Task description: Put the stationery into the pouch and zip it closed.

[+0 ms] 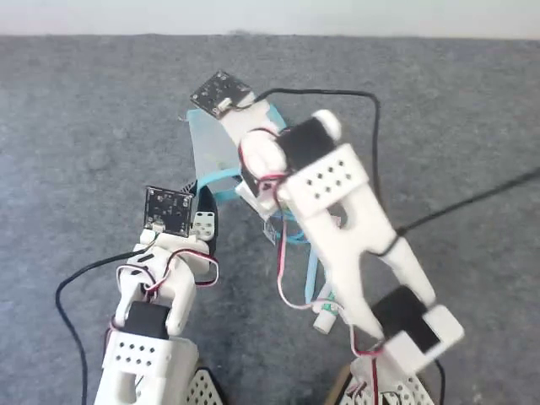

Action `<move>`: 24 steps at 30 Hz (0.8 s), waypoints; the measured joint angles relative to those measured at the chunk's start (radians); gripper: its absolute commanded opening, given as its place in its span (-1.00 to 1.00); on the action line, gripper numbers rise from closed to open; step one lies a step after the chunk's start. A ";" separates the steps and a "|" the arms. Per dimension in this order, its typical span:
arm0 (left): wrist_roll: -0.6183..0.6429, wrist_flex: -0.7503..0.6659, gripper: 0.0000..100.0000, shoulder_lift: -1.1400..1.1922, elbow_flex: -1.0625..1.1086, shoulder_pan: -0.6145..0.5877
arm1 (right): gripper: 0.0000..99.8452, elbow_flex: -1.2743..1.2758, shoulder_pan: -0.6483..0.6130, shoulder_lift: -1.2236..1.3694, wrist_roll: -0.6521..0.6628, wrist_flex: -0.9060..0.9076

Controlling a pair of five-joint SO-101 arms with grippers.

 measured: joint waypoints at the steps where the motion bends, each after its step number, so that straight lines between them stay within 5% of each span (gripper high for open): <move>1: 0.000 0.000 -0.98 0.000 0.000 0.000 | -0.98 -0.002 -0.005 0.031 0.000 -0.006; 6: 0.000 0.000 -0.98 0.000 0.000 0.000 | -0.93 -0.011 -0.005 0.141 -0.052 -0.103; 14: 0.000 0.002 -0.98 0.002 0.006 0.005 | -0.44 -0.011 -0.018 0.103 -0.080 -0.150; 24: 0.000 0.002 -0.98 0.000 0.006 0.000 | -0.43 -0.009 -0.015 -0.173 -0.143 -0.029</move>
